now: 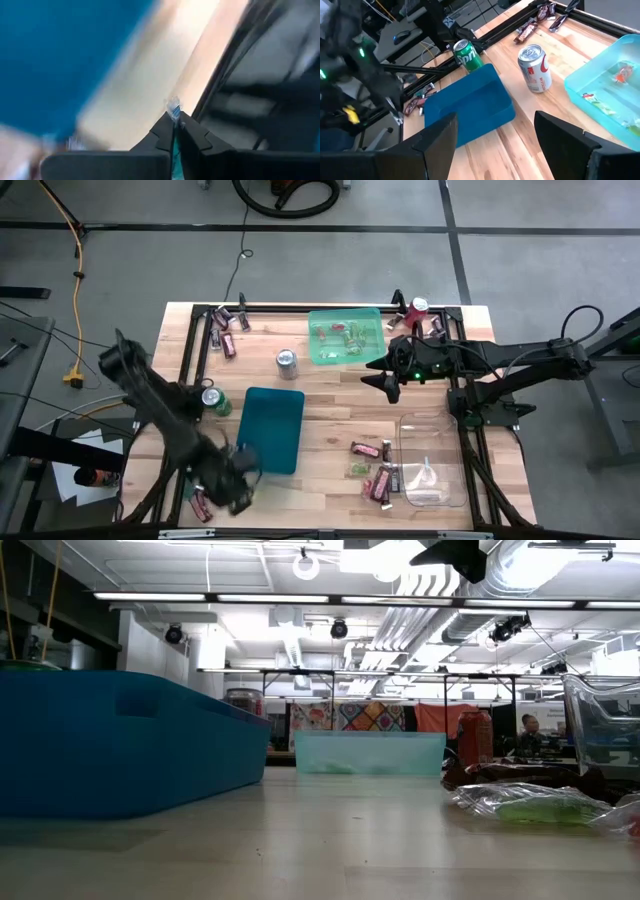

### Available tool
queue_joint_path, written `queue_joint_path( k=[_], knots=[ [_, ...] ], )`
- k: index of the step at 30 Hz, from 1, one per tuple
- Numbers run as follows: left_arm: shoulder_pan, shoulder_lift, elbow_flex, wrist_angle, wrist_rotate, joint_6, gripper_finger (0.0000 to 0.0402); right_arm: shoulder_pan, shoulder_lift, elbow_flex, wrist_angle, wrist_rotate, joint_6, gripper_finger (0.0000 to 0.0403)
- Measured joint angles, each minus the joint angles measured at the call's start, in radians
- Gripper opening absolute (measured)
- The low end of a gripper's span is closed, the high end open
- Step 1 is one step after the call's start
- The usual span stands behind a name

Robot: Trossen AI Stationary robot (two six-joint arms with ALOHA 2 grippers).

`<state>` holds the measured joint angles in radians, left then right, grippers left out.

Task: Organize candy in baskets
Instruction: Put the transparent gummy into the green bin

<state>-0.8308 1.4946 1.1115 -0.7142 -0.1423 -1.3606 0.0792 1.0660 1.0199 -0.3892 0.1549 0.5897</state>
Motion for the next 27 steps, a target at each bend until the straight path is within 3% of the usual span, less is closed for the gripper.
queue_joint_path(
  k=[5, 8, 10, 13, 18, 22, 27],
  knots=[
    [0.227, -0.144, 0.003, 0.041, -0.360, 0.269, 0.0001, 0.000, 0.000, 0.000, 0.050, 0.000, 0.012, 0.0259],
    [0.427, -0.157, 0.003, 0.143, -0.433, 0.543, 0.0000, 0.000, 0.000, 0.000, 0.103, 0.000, 0.012, 0.0259],
    [0.571, -0.135, -0.010, 0.277, -0.396, 0.720, 0.0000, 0.000, 0.000, 0.000, 0.140, 0.000, 0.012, 0.0259],
    [0.775, -0.065, -0.032, 0.514, -0.253, 0.890, 0.0000, 0.000, 0.000, 0.000, 0.182, 0.001, 0.007, 0.0259],
    [1.020, 0.105, -0.019, 0.752, -0.121, 0.971, 0.0000, 0.000, -0.001, 0.000, 0.221, 0.014, 0.004, 0.0259],
    [1.137, 0.217, 0.031, 0.822, -0.021, 0.970, 0.0002, 0.000, -0.001, 0.000, 0.231, 0.052, -0.013, 0.0259],
    [1.210, 0.302, 0.090, 0.765, 0.089, 0.972, 0.0035, 0.000, -0.001, 0.000, 0.233, 0.117, -0.014, 0.0259]
  ],
)
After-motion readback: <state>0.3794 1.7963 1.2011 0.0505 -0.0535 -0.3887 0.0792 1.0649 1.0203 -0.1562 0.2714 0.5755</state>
